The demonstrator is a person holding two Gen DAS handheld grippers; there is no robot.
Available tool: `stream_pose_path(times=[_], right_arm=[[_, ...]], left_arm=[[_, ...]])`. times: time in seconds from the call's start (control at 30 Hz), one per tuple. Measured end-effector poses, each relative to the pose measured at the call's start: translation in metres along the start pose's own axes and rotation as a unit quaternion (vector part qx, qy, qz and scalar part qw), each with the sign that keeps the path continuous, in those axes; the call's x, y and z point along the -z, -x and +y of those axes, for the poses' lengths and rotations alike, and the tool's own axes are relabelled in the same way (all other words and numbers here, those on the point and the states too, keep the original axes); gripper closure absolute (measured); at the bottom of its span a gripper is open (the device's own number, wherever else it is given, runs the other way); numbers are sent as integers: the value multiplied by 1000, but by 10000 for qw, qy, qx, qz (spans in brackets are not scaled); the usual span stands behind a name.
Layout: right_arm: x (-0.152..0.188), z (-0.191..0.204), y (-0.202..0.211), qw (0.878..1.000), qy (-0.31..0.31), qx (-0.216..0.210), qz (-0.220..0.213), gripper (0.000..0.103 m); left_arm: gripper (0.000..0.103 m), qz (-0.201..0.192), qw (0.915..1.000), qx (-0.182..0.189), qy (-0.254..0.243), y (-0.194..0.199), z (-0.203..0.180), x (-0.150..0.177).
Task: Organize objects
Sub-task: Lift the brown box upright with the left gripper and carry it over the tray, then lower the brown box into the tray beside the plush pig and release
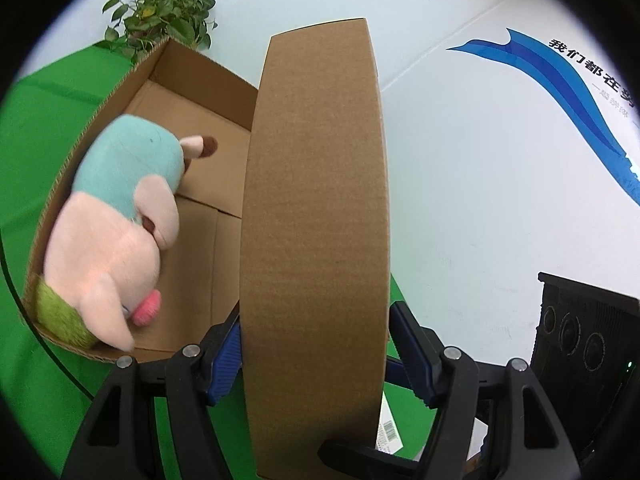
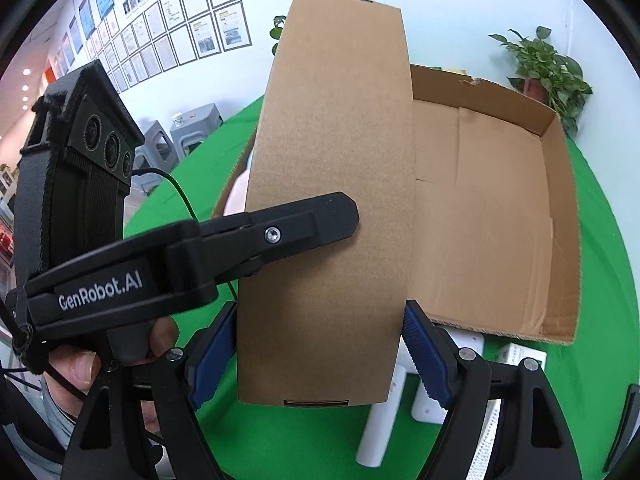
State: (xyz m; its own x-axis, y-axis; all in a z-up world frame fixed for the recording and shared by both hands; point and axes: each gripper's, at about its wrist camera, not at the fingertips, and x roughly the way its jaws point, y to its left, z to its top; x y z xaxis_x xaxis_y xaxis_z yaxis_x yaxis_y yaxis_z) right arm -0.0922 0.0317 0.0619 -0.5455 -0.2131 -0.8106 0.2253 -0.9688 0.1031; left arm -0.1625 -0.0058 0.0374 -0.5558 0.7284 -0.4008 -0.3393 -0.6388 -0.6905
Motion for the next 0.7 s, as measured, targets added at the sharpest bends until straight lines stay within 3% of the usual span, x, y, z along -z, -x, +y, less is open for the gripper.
stream_pose_path(times=[0.43, 0.7], right_arm=[[-26, 10, -26, 9996, -108, -270, 59, 26], [-27, -4, -41, 9980, -454, -415, 170, 26]], left_arm=[[35, 86, 9995, -293, -63, 16, 41, -12], [35, 450, 9979, -469, -63, -11, 48, -21]])
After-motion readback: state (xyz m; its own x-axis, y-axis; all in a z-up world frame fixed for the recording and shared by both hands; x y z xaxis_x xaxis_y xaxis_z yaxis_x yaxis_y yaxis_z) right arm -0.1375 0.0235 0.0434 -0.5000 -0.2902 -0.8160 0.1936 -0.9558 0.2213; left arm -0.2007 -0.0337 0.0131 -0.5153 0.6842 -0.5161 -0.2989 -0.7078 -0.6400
